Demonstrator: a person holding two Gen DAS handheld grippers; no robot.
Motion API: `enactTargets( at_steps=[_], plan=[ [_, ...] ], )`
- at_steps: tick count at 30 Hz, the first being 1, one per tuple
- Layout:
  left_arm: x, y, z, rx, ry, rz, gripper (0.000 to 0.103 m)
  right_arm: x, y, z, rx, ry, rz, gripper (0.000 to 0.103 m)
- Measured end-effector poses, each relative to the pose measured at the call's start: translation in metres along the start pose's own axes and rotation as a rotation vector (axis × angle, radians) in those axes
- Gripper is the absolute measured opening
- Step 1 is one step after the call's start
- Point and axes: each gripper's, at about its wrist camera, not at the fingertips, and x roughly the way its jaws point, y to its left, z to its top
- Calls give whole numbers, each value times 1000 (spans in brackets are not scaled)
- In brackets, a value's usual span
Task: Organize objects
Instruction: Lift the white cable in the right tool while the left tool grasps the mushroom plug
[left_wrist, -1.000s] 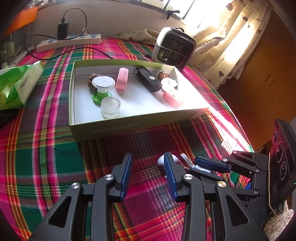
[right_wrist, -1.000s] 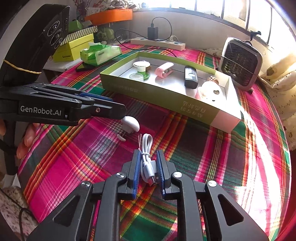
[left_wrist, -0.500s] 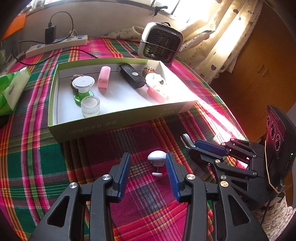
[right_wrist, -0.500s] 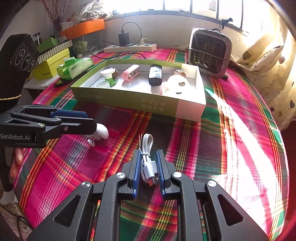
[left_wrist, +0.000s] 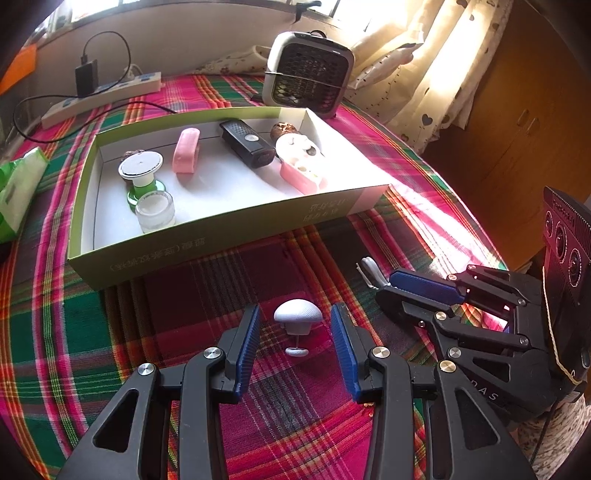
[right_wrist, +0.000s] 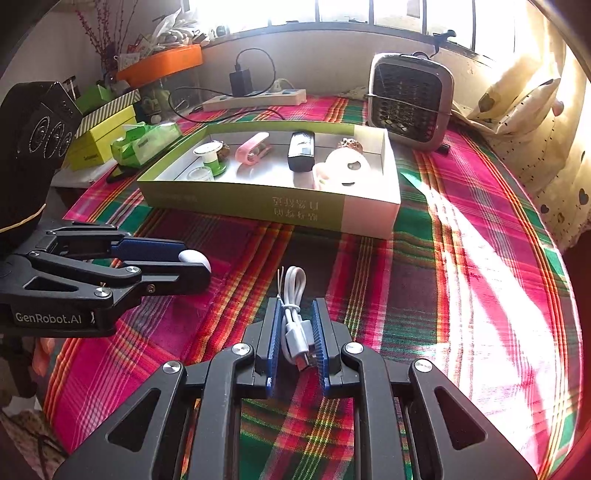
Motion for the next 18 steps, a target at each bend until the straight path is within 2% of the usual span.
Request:
enactTargets(
  at_steps=[6,11,18],
  plan=[
    [1,-4,-1,14,-3,25,37,-1,0,0,0,-2,8,18],
    [3,-5,-1,23,-8,57,25,-1,0,-1,0,-4,10,18],
    [2,-4,-1,15,-12,60,24,-1,0,-1,-2,-3,12,18]
  ],
)
